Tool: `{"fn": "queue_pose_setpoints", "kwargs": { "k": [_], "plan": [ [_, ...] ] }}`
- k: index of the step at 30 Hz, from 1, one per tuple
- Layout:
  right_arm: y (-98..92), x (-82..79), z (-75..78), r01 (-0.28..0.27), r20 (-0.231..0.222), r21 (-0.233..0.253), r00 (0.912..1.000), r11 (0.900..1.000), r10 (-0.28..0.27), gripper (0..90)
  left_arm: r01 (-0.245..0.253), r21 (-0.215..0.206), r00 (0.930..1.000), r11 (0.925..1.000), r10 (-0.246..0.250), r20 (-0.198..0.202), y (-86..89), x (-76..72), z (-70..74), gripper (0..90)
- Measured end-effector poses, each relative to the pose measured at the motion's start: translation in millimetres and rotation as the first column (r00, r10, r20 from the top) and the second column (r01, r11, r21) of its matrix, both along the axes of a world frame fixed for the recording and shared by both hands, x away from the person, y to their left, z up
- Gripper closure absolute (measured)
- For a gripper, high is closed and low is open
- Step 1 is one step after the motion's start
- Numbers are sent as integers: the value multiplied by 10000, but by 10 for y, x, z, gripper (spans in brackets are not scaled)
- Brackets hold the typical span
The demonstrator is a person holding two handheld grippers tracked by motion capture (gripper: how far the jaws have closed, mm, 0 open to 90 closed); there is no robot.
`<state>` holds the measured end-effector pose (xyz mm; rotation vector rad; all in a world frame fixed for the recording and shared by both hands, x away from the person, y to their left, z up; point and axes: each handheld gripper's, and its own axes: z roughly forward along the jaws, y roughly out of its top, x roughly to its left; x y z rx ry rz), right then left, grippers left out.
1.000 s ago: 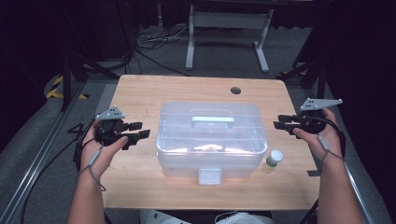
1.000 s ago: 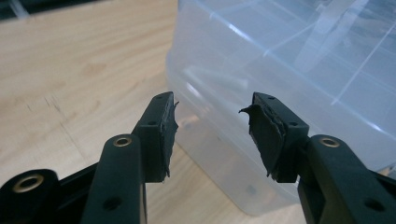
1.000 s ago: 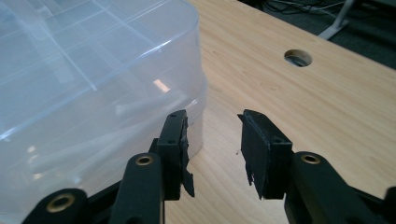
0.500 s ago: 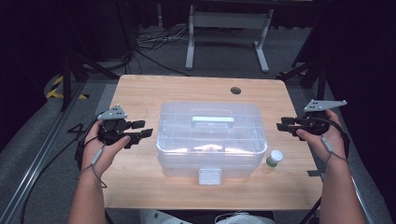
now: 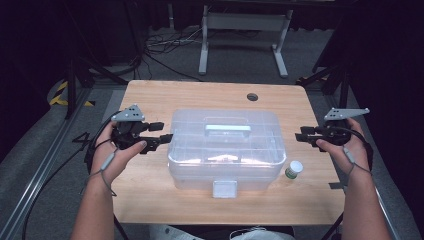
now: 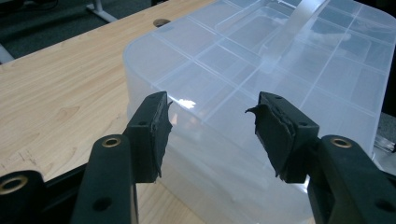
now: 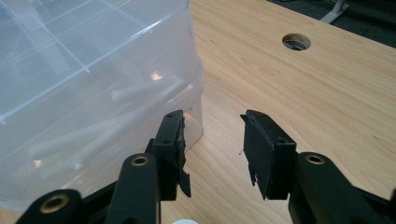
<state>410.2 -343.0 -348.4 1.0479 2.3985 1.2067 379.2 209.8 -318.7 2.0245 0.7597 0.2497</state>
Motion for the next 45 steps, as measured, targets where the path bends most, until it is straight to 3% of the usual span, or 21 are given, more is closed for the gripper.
{"fn": "queue_pose_setpoints", "kwargs": {
  "k": [5,12,20,28,35,42,45],
  "plan": [
    [-5,5,-10,25,-35,-31,10000,10000,-25,583,275,-117,9996,9996,-274,58,-76,14,74,457],
    [5,27,-47,1,-210,-87,9998,10000,-3,573,517,28,9985,9987,-517,158,-178,27,154,456],
    [-1,8,-70,48,-270,-140,9996,9999,-51,566,1229,-61,9922,9924,-1228,209,-421,60,252,450],
    [-54,-60,-106,241,-316,-241,9992,9994,-248,559,1791,-8,9833,9838,-1790,323,-610,126,318,428],
    [-34,-74,-102,179,-345,-286,9992,9994,-188,560,2649,-116,9642,9642,-2647,149,-799,103,346,402],
    [51,-52,-125,-111,-445,-441,9990,9990,92,554,2680,437,9633,9624,-2685,46,-953,177,285,404],
    [69,-48,-131,-188,-459,-470,9988,9987,167,550,2807,368,9597,9591,-2801,-207,-1015,200,250,414]
  ]
}}
